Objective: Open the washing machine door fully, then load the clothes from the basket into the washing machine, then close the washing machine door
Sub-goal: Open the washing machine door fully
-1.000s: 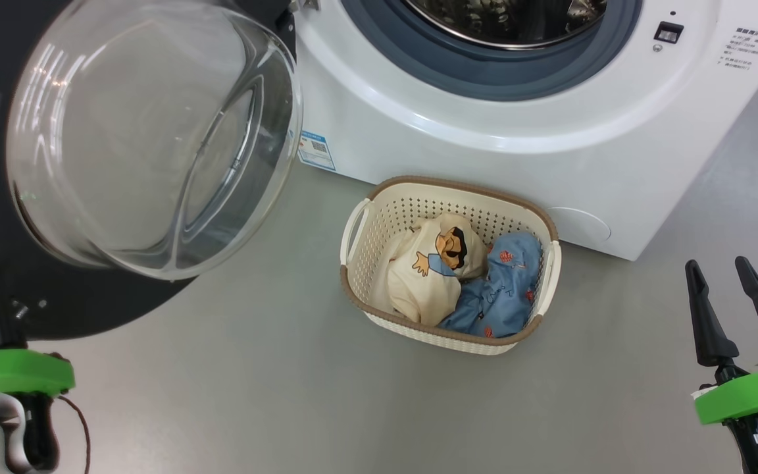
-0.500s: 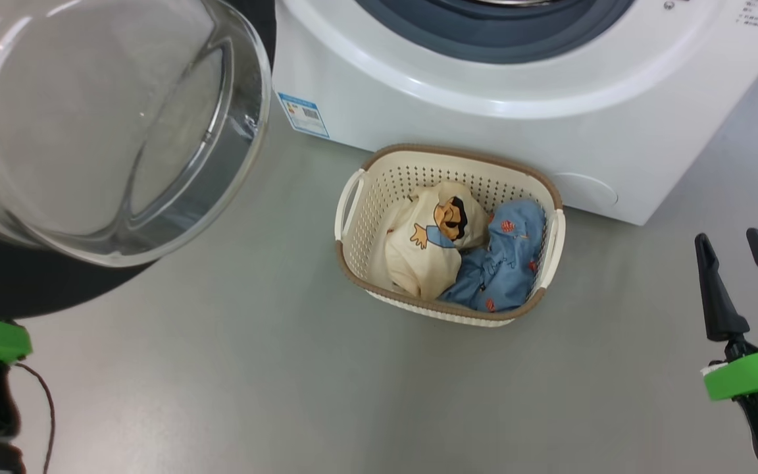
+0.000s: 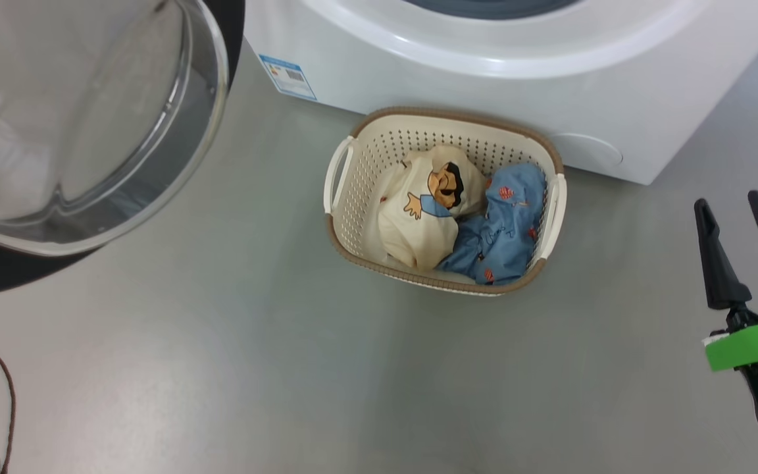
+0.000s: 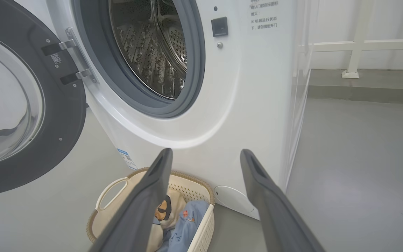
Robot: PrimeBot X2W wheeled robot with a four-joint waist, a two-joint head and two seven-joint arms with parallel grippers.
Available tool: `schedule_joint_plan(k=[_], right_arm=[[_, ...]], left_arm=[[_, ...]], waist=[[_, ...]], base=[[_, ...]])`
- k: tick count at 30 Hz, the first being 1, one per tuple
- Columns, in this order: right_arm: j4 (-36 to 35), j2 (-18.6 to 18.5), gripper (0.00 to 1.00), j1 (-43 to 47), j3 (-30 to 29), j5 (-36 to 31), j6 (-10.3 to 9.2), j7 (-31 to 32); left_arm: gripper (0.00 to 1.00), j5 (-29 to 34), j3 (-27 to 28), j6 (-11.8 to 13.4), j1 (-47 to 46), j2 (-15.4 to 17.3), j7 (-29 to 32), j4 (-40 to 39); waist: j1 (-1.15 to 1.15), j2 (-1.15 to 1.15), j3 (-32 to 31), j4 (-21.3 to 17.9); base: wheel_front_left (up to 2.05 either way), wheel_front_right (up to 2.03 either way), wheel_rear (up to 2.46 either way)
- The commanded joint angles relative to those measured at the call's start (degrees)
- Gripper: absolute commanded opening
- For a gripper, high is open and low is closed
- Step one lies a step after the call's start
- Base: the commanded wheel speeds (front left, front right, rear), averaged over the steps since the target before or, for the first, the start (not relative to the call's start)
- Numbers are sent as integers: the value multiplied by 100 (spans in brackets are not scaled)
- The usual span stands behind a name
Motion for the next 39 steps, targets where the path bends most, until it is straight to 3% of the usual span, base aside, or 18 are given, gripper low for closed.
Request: schedule_joint_plan(k=[1, 13, 24, 30, 39], right_arm=[[-155, -139, 100, -80, 103, -73, 26, -69], [-221, -255, 100, -451, 203, -131, 26, -69], [-197, -269, 100, -590, 267, -157, 26, -69], [-139, -202, 100, -563, 296, -152, 26, -69], [-94, -65, 100, -366, 262, -110, 26, -69]], left_arm=[[0, 94, 225, 40, -105, 431, -29, -65], [0, 375, 928, -193, -433, 494, -29, -37], [0, 658, 1272, -316, -650, 491, -29, 139], [0, 825, 1217, -399, -524, 427, -29, 79], [0, 946, 810, -493, 97, 50, -29, -499]], waist=[[0, 0, 136, -32], [0, 0, 702, -117], [0, 0, 832, -168], [0, 0, 658, -167], [0, 0, 219, -51]], base=[[0, 0, 0], [0, 0, 0], [0, 0, 0], [0, 0, 0], [0, 0, 0]])
